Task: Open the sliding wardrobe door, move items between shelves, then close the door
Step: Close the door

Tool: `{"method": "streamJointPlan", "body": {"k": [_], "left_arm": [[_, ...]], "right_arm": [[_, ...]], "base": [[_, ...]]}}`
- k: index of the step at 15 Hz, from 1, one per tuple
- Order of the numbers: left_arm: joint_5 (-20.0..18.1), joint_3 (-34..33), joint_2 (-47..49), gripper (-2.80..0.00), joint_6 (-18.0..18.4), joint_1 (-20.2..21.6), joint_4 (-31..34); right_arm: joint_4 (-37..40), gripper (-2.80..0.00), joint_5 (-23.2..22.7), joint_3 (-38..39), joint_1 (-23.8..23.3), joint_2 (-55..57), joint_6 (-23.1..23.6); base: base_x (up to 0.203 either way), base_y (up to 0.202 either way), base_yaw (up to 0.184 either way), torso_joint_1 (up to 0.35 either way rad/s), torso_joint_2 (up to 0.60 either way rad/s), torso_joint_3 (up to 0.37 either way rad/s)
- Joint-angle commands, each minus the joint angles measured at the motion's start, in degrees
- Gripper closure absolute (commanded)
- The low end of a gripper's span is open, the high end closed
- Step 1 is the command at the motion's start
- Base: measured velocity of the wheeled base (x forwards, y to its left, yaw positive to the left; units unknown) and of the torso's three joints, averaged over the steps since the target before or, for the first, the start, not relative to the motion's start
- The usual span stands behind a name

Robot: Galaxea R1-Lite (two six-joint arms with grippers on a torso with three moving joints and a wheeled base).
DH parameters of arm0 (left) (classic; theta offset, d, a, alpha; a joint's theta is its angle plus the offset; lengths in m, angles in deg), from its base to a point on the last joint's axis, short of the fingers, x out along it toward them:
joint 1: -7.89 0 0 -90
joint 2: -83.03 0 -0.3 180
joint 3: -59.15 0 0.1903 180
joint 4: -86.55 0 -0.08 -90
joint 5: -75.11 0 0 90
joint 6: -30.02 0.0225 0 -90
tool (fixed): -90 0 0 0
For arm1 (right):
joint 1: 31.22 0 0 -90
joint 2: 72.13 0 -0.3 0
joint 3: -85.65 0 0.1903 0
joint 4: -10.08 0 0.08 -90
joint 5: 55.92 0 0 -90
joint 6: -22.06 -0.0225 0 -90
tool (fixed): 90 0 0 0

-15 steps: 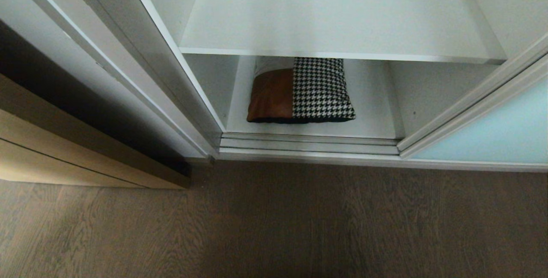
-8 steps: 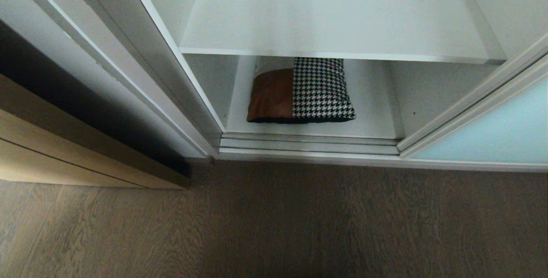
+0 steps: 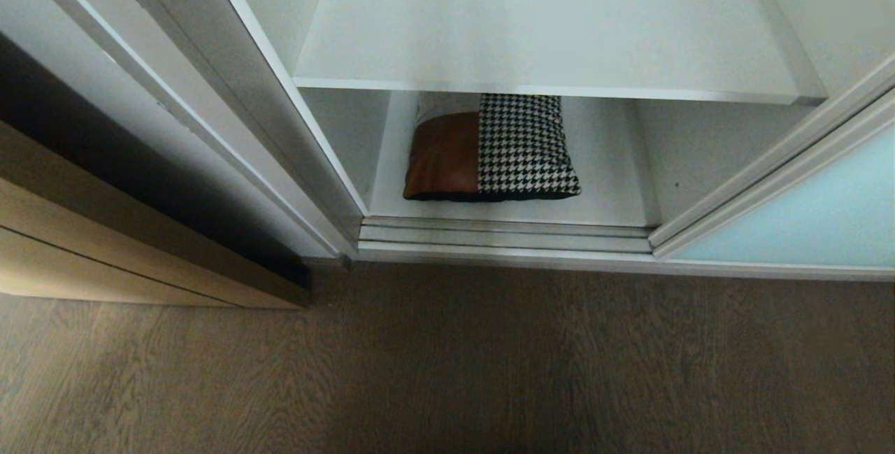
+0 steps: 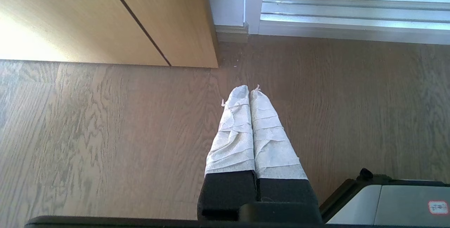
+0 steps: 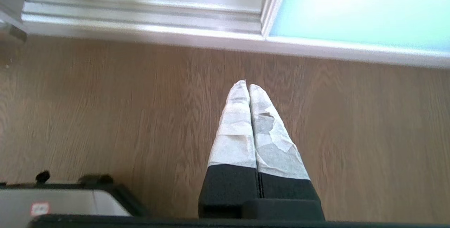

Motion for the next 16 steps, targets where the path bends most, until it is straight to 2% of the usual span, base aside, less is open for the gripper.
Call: {"method": "streamJointPlan", "body": {"k": [1,10,13,16], "left_arm": [[0.02,0.0,0.18,0.0,0.01,0.01,-0.02],[0.02,0.0,0.18,0.0,0.01,0.04,-0.02],[0.02,0.0,0.18,0.0,0.01,0.04,-0.02],[0.02,0.0,0.18,0.0,0.01,0.04,-0.02]], "right_arm": [[-4.61,0.0,-0.05,4.51,0.42,0.43,0.38],[-4.32,0.0,-1.03,5.45,0.43,1.27,0.25],[-1.86,0.0,-1.48,5.45,-3.21,4.87,0.02],[-1.9,0.0,-6.19,5.41,-6.66,6.4,0.57]], "base": [[0.0,0.0,0.0,0.0,0.0,0.0],[0.0,0.0,0.0,0.0,0.0,0.0],[0.0,0.0,0.0,0.0,0.0,0.0],[0.0,0.0,0.0,0.0,0.0,0.0]]}}
